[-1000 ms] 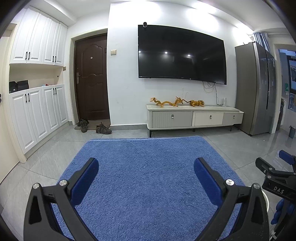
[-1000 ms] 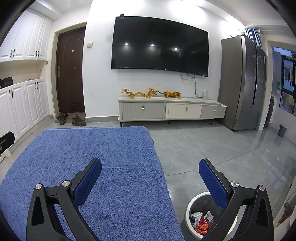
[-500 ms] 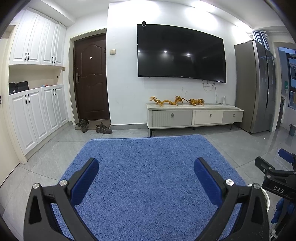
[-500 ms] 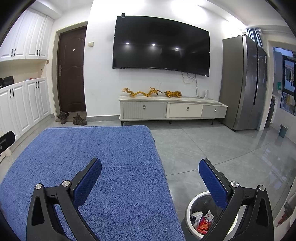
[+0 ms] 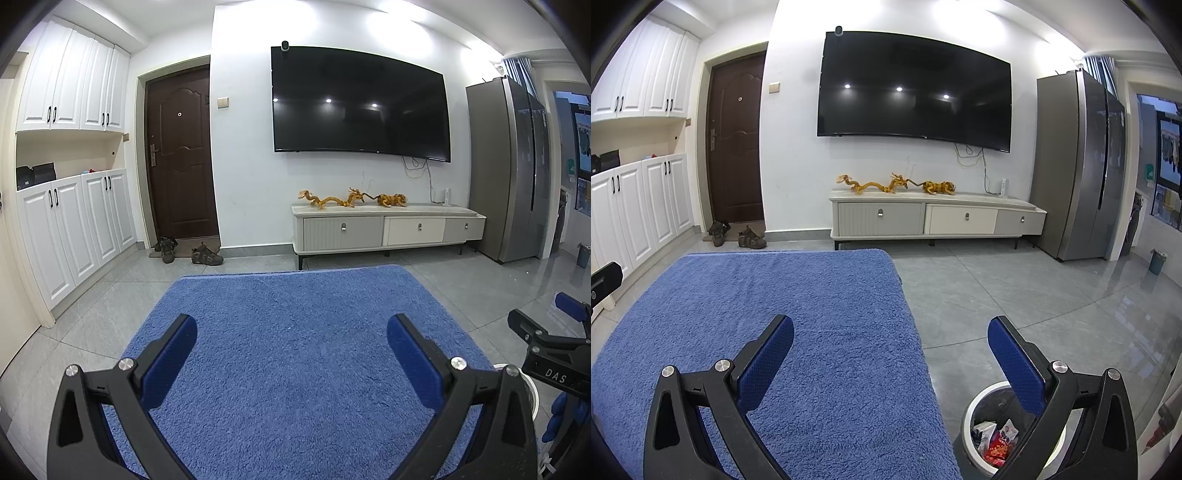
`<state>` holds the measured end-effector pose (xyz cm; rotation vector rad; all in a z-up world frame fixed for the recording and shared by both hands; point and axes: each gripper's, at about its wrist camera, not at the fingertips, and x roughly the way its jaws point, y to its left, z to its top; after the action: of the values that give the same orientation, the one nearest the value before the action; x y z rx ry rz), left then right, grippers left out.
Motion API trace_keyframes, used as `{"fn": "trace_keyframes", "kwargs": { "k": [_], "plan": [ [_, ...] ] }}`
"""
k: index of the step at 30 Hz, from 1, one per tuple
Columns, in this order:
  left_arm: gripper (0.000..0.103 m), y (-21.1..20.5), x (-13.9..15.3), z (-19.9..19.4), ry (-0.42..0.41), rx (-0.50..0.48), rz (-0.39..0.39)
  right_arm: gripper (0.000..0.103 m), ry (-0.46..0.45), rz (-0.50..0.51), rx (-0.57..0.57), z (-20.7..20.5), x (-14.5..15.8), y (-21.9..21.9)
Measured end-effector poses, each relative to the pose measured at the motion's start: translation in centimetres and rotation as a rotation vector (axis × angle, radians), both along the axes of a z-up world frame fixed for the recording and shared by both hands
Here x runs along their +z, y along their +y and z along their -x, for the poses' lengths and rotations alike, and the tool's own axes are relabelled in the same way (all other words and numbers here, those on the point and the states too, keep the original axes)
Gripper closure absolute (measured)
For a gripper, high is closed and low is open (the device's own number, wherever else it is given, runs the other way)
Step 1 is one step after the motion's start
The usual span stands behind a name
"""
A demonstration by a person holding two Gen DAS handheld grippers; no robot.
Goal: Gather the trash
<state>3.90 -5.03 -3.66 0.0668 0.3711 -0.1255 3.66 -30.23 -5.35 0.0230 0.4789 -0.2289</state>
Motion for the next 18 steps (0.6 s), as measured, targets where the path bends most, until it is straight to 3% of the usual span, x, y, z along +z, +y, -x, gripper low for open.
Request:
{"fn": "trace_keyframes", "kwargs": {
  "k": [18],
  "plan": [
    [0.0, 0.04, 0.08, -0.01, 0.002, 0.0, 0.0, 0.0, 0.003, 0.004, 0.012, 0.1, -0.14, 0.42]
  ]
}}
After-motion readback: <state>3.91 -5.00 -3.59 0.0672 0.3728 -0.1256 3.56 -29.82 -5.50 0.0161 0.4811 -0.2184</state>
